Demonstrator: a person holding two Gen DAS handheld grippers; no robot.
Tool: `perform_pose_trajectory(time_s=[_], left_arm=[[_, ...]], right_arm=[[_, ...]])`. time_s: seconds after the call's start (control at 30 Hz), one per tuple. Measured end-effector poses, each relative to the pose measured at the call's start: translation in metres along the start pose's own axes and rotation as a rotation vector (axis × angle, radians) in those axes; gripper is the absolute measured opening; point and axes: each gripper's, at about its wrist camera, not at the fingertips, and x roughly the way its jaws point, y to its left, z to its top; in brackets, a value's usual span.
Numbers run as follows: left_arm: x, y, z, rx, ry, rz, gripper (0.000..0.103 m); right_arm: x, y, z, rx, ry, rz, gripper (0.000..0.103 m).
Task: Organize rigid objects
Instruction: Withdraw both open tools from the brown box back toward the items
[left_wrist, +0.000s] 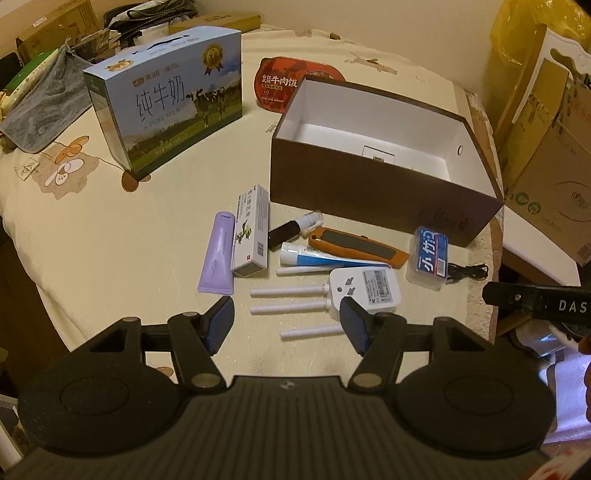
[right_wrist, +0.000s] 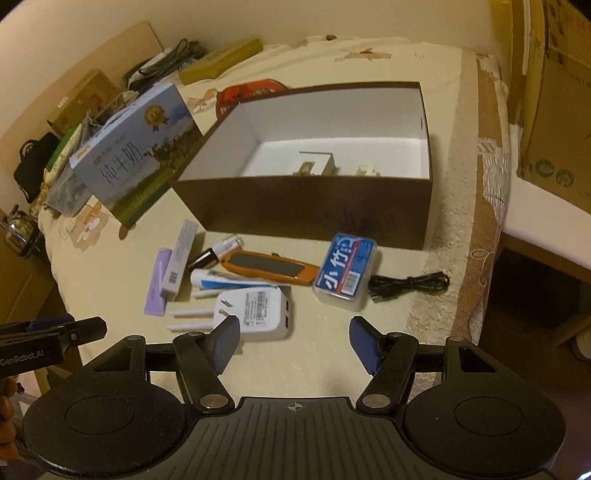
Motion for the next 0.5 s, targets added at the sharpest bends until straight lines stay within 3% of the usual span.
perform_pose_trajectory(time_s=[0.5], left_arm=[[0.023, -0.001, -0.004, 0.012, 0.030, 0.006, 0.059]], right_arm=[[0.024, -0.013, 0.005, 0.011, 0.013, -0.046, 0.063]])
